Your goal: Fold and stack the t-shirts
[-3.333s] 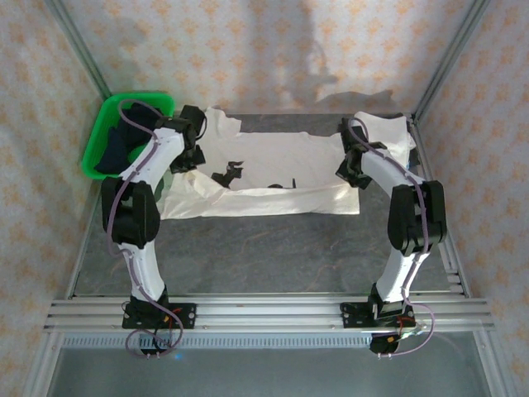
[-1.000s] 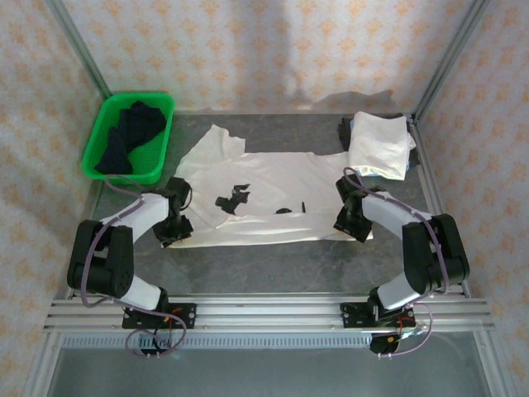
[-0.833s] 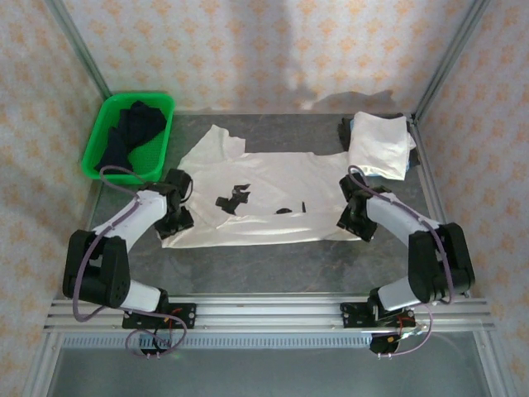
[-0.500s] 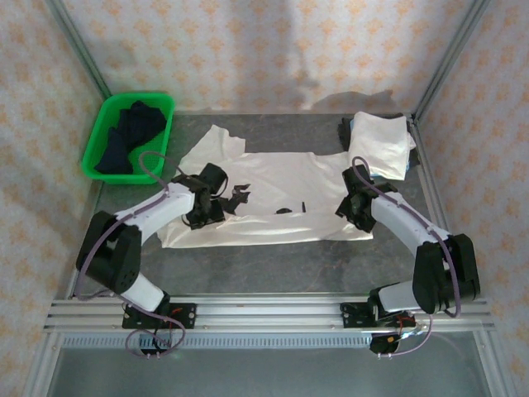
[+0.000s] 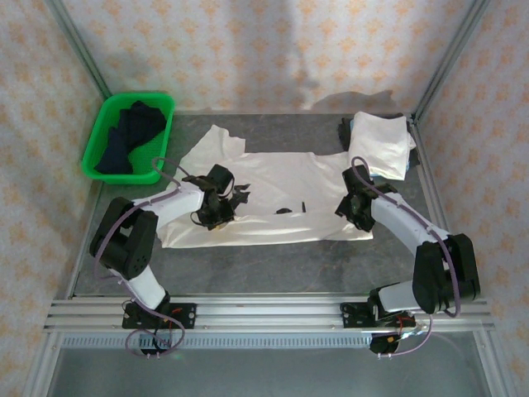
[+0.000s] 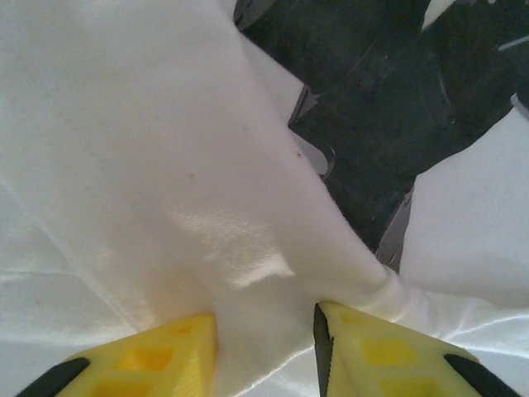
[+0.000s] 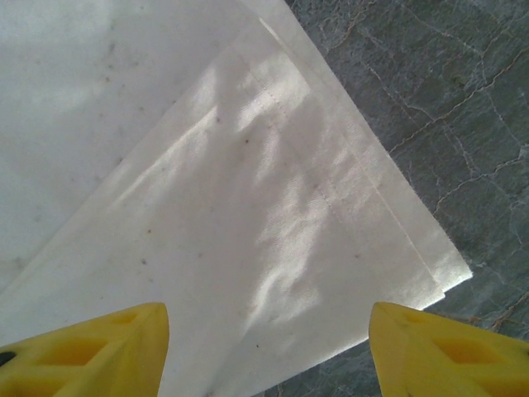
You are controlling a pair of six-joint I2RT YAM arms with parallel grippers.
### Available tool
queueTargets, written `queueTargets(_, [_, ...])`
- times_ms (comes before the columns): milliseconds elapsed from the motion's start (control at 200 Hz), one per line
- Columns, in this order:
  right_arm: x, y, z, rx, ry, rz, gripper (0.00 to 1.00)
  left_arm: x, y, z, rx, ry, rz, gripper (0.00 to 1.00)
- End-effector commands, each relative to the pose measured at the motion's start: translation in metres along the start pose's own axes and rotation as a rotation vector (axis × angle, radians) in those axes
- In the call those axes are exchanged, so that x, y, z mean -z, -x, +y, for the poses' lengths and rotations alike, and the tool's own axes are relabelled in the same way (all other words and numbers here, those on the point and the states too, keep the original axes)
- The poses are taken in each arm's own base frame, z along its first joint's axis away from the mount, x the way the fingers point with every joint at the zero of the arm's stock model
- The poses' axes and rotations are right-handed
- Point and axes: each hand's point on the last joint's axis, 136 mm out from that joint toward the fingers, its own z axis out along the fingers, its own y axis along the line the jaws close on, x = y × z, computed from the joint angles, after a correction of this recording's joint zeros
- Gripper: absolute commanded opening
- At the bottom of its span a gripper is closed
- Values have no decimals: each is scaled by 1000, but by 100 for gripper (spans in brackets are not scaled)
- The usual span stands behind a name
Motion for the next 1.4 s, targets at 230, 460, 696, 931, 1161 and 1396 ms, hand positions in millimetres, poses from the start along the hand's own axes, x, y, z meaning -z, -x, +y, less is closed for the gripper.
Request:
queueTargets(230, [-2, 4, -10, 9, -37, -25, 65, 13, 4, -6, -30, -3, -16, 6])
queueTargets(460, [-3, 4, -7, 6, -19, -25, 65, 27, 14, 45, 76, 27, -64, 34])
queueTargets(696, [-9, 5, -3, 15, -20, -16, 65, 27, 58, 68, 136, 38, -93, 37])
queueTargets(931, [-8, 6, -13, 15, -64, -34, 65, 13, 77, 62, 141, 39, -50, 35])
queueTargets(1161, [-5, 11, -15, 15, -80, -47, 65, 5, 79, 62, 113, 64, -11, 26])
queueTargets(1396, [-4, 13, -19, 19, -99, -55, 65, 9, 72, 73, 89, 117, -1, 34])
